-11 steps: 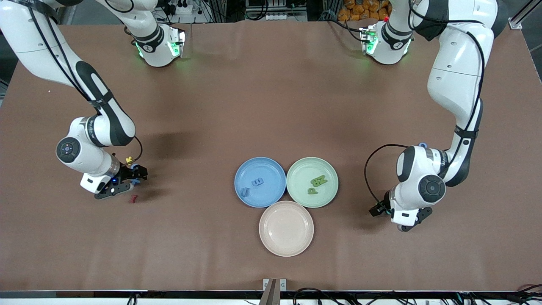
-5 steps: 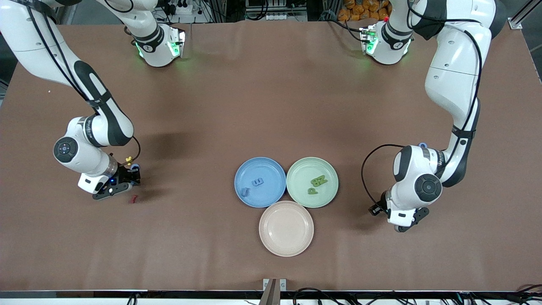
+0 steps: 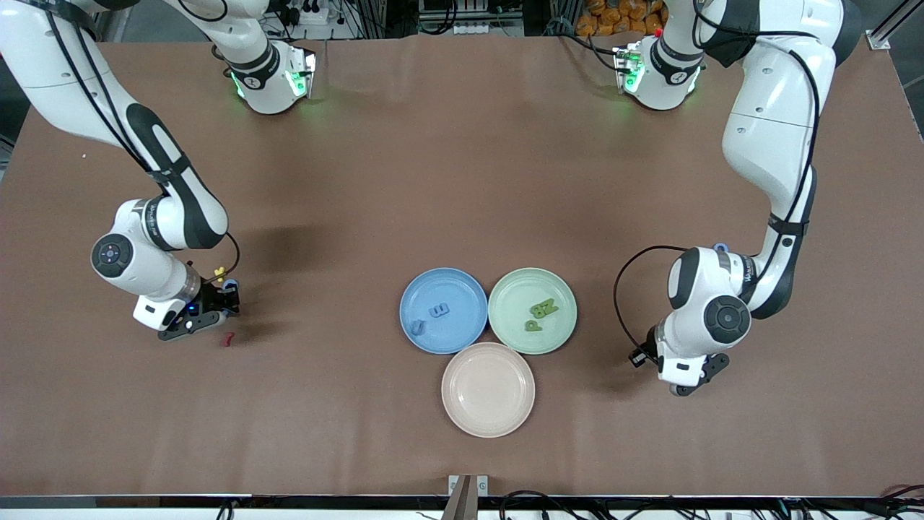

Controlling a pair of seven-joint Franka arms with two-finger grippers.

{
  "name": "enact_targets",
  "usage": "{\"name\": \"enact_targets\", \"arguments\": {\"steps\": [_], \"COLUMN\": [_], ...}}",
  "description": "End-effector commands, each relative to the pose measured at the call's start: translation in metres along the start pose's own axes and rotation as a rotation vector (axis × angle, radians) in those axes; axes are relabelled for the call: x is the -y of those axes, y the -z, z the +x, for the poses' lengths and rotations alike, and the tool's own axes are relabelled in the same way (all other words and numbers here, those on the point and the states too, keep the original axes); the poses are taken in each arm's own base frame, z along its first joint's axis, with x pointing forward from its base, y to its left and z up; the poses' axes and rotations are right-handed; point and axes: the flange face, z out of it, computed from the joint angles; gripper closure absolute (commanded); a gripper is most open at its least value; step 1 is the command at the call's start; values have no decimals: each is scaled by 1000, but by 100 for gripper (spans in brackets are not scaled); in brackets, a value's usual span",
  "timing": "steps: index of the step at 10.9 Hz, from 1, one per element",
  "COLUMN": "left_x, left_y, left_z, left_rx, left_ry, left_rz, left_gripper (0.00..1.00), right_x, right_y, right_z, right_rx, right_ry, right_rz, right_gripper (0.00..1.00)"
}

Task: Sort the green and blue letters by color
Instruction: 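Grasp the blue X with the right gripper while the left gripper carries c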

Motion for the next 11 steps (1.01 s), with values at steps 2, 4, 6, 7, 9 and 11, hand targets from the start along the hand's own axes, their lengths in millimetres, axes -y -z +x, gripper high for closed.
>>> {"name": "enact_targets", "arguments": {"steps": [2,4,6,7,9,11], "left_x": [-11,-29,-58,-74,-106,-124], "left_y": [26,48,64,73,77,75], "left_z": [-6,-22,-57,-76,-119,-149], "left_rx": [-31,-39,-28,-29,7,28], "left_ry": [-23,-47,-35,-12,23,50], "left_rz": [-9,-15,-10,-22,-48,-55], "left_gripper": [88,87,87,87,87,87], "right_x": [43,78,121,144,185,211], "right_y": [5,12,22,28,38,44], "right_z": [23,41,62,73,89,101], "right_rx": [-10,-1,16,4,-4,8], "right_ry": [-98,-173,-270,-317,-422,-585], "right_rz": [7,13,14,15,42,116], "right_gripper": [100,100,100,100,100,100]}}
